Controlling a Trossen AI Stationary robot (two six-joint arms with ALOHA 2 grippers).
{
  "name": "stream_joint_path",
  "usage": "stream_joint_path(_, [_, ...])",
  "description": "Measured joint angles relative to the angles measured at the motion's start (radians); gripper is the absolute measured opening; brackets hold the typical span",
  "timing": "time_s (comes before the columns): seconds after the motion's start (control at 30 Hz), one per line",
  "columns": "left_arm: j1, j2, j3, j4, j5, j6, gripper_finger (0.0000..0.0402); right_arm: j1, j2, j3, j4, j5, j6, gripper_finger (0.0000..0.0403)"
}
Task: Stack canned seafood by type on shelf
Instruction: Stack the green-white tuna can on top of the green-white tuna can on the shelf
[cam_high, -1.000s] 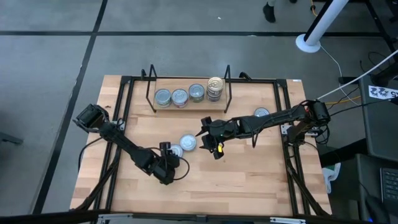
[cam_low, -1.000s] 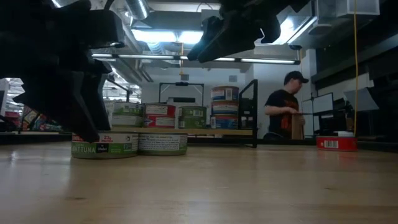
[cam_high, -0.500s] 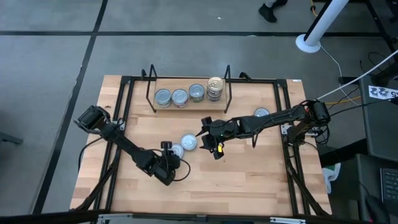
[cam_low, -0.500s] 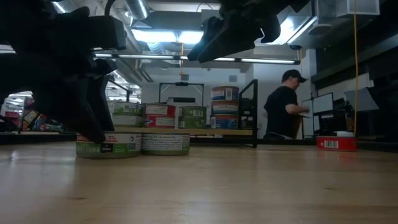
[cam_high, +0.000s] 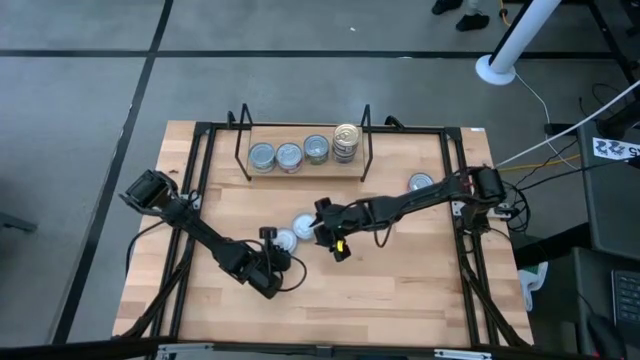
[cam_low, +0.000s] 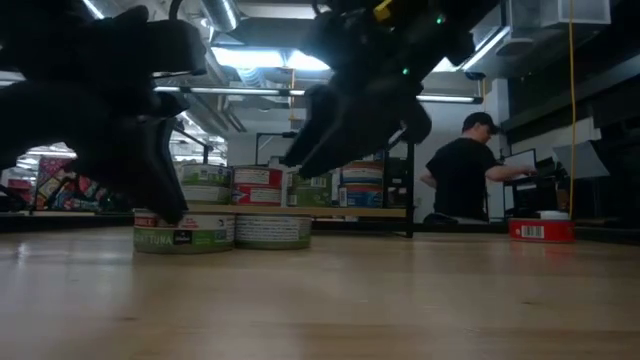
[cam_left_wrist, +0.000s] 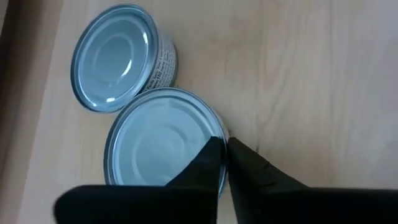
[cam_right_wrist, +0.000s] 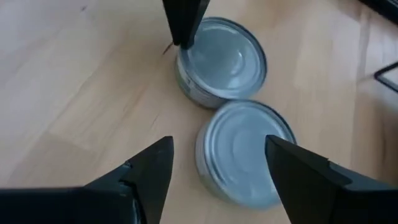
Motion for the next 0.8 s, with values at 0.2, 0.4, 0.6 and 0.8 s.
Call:
stream_joint_path(0.2, [0.002, 0.001, 0.001, 0.013, -0.024, -0.106, 0.0002, 0.017, 0.058, 0.000, 0.099, 0.006, -0.106, 0.0253])
stream_joint_path(0.4, [0.008, 0.000, 0.003, 0.013, -0.047, -0.197, 0.0000, 0.058, 0.098, 0.000, 0.168, 0.049, -0.209, 0.0253])
stream_joint_path(0.6, [0.032, -0.020, 0.013, -0.001, -0.031, -0.223, 0.0000, 0.101, 0.143, 0.000, 0.259, 0.184, -0.270, 0.0253])
stream_joint_path(0.8, [0.060, -0.062, 0.014, -0.001, -0.038, -0.268, 0.0000, 0.120, 0.173, 0.000, 0.309, 0.285, -0.285, 0.0253])
